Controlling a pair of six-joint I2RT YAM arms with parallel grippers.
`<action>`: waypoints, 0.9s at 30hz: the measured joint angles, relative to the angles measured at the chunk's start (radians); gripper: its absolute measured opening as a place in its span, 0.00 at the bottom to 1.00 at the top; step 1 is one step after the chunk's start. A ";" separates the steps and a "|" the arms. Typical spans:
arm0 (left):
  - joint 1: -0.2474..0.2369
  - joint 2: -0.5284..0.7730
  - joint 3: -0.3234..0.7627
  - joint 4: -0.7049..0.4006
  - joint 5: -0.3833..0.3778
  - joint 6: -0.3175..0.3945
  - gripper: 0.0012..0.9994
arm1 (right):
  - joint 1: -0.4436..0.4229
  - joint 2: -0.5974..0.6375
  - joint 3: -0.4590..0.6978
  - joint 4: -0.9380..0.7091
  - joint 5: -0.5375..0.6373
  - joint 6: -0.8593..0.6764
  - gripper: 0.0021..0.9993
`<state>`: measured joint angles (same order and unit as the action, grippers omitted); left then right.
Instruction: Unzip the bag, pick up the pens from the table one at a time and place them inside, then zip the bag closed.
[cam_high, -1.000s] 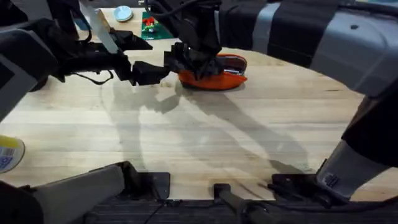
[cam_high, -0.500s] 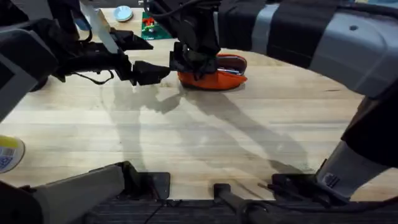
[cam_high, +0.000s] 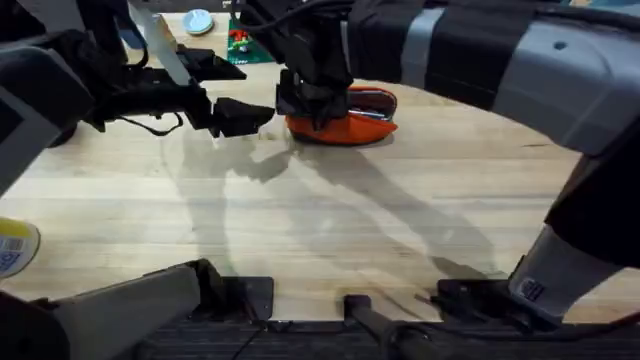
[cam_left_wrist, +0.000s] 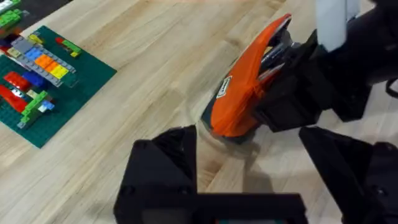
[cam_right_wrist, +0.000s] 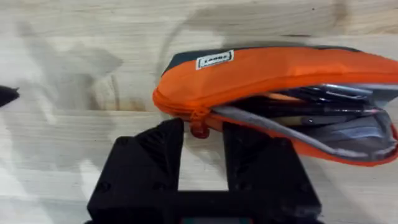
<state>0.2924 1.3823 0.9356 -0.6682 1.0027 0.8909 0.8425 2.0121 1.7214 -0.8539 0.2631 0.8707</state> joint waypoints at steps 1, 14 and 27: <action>0.000 0.000 0.000 0.000 0.000 0.000 0.99 | 0.000 0.002 0.000 0.000 0.002 -0.001 0.38; 0.000 0.000 0.000 0.000 0.000 0.000 0.99 | 0.000 0.006 0.000 0.000 0.006 -0.004 0.25; 0.000 0.000 0.000 0.000 0.000 0.000 0.99 | 0.000 0.006 0.000 0.000 0.006 -0.005 0.09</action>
<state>0.2924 1.3823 0.9356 -0.6678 1.0027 0.8909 0.8425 2.0178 1.7214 -0.8539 0.2691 0.8661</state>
